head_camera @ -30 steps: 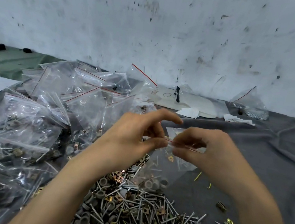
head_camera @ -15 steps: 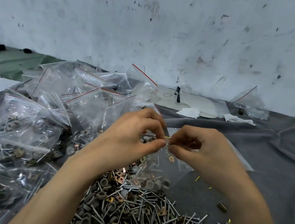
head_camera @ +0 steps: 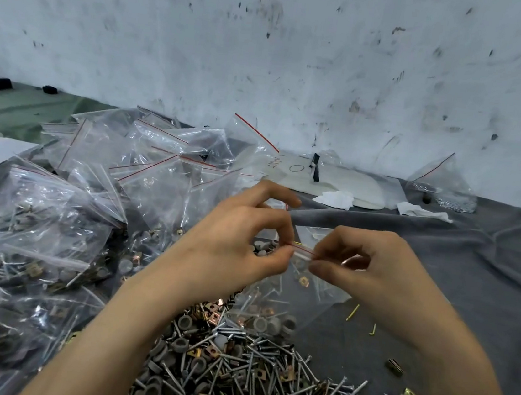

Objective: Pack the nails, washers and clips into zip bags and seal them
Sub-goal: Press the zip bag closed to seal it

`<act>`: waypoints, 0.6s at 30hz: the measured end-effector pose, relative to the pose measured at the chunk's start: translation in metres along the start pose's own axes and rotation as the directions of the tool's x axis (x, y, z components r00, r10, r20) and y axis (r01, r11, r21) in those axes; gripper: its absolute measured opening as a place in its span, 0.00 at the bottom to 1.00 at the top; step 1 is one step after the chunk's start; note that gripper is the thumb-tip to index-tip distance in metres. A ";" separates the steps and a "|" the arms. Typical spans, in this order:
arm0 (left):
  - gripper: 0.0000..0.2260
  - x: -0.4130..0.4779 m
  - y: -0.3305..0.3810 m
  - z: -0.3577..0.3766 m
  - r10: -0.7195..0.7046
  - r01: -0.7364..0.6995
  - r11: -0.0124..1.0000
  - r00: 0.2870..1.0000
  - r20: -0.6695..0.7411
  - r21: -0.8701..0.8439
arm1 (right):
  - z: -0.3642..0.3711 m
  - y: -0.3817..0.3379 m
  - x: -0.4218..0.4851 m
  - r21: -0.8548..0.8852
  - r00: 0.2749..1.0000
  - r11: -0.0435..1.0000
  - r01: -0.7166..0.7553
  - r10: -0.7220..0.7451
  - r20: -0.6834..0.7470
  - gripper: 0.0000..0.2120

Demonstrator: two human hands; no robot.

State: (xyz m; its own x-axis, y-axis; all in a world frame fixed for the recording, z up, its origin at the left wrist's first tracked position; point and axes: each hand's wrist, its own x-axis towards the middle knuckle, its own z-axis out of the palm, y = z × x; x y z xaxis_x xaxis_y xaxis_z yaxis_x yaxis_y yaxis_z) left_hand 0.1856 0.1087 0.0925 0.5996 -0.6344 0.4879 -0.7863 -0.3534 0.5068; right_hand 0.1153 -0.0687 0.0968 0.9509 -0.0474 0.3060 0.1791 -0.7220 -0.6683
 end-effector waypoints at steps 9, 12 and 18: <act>0.05 0.000 -0.005 0.001 0.056 -0.057 0.998 0.998 0.036 0.027 | 0.003 -0.001 0.001 0.020 1.000 1.000 0.001 -0.001 0.002 0.07; 0.06 -0.001 -0.004 0.001 0.045 -0.046 0.998 0.998 0.039 0.033 | 0.001 0.001 0.000 -0.038 1.000 0.999 0.002 -0.002 -0.001 0.07; 0.02 0.000 -0.006 0.003 0.050 -0.055 0.997 0.995 0.087 0.059 | 0.007 -0.001 0.002 -0.013 0.999 0.999 0.048 -0.049 -0.018 0.08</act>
State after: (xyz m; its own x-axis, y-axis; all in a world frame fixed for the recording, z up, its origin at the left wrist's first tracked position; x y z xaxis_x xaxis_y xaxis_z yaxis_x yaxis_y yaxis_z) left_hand 0.1900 0.1088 0.0870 0.5442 -0.7088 0.4489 -0.8258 -0.3580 0.4359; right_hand 0.1192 -0.0627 0.0936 0.9364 -0.0245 0.3501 0.2216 -0.7322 -0.6440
